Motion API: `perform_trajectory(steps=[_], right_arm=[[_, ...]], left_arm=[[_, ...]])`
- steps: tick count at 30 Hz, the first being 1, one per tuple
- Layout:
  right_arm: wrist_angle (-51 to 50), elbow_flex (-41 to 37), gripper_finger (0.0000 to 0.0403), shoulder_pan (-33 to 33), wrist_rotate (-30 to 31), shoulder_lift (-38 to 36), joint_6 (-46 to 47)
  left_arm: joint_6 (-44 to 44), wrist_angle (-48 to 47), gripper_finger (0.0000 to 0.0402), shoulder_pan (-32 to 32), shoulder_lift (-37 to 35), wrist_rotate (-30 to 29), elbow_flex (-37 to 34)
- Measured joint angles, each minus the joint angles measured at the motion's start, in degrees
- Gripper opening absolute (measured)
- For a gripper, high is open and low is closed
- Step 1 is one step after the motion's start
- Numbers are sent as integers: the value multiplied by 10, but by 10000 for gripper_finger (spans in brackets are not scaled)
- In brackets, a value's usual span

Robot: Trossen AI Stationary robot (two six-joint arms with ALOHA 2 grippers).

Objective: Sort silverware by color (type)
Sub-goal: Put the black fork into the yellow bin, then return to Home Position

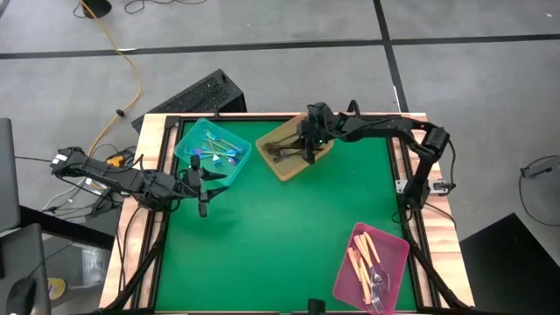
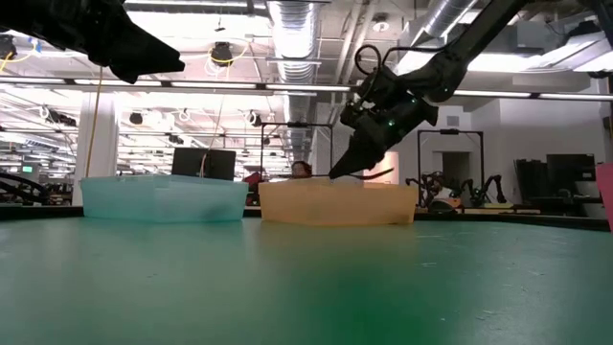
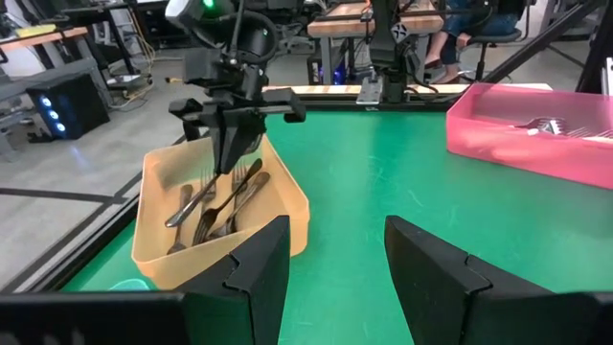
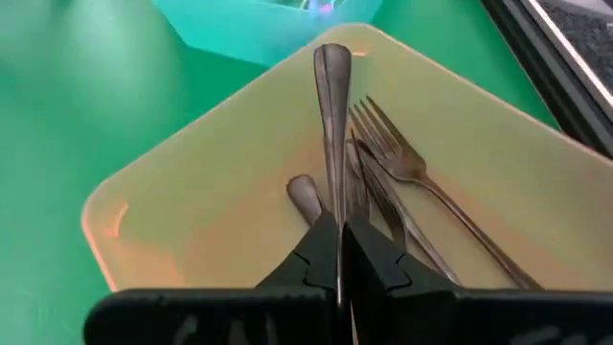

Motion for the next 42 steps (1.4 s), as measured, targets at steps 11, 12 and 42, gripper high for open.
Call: perform_trajectory(steps=[11, 12, 42], right_arm=[[5, 1, 31, -5, 43, 28, 20], [8, 2, 31, -4, 47, 31, 23], [-7, 24, 123, 9, 150, 79, 47]], left_arm=[[-9, 0, 156, 0, 0, 0, 0], [-9, 0, 156, 0, 0, 0, 0], [-5, 0, 156, 0, 0, -15, 0]])
